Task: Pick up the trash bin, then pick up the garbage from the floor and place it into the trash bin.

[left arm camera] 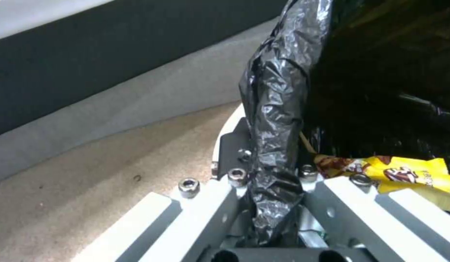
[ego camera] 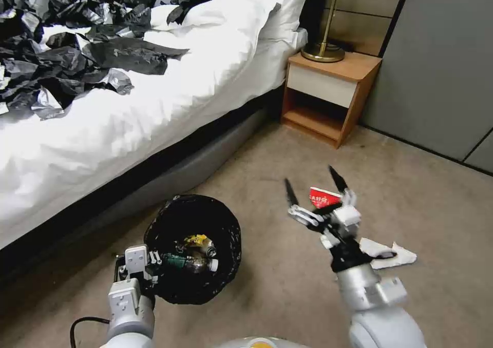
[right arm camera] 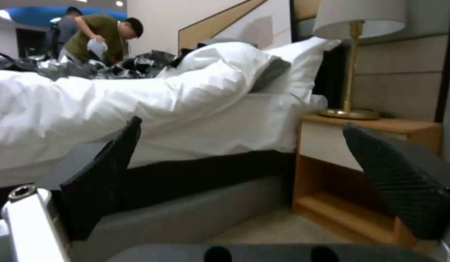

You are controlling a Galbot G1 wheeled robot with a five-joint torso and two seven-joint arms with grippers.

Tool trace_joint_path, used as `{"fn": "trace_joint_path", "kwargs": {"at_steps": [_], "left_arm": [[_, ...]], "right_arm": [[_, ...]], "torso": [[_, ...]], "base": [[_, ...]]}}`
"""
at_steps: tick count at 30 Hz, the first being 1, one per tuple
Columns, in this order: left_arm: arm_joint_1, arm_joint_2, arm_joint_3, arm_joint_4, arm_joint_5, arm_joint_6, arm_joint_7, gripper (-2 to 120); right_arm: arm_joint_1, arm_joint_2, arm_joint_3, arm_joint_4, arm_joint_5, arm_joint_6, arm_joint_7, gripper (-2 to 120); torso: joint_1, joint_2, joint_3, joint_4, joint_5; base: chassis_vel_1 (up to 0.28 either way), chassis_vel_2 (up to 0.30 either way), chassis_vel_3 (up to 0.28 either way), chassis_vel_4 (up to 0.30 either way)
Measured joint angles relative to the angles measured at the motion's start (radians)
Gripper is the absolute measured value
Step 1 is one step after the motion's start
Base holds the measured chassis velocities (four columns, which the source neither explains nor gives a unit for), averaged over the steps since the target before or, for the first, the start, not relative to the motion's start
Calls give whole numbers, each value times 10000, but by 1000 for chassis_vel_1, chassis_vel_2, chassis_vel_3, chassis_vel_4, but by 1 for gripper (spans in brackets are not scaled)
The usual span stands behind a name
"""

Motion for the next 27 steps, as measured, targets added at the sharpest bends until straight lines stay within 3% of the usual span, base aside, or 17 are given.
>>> {"fn": "trace_joint_path", "kwargs": {"at_steps": [12,27], "left_arm": [[58,-12,-50,-49,-3,0,0,1],[116,-69,-67,-107,20,43,-4,1]], "right_arm": [[151,224,-192,-437,63,317,120,100],[454,112,-39,-407,319,58,204,100]], "torso": [[-1,-1,0,1,0],[-1,0,0,0,0]], "base": [[-22,-18,-15,-18],[-86,-85,-92,-88]]}}
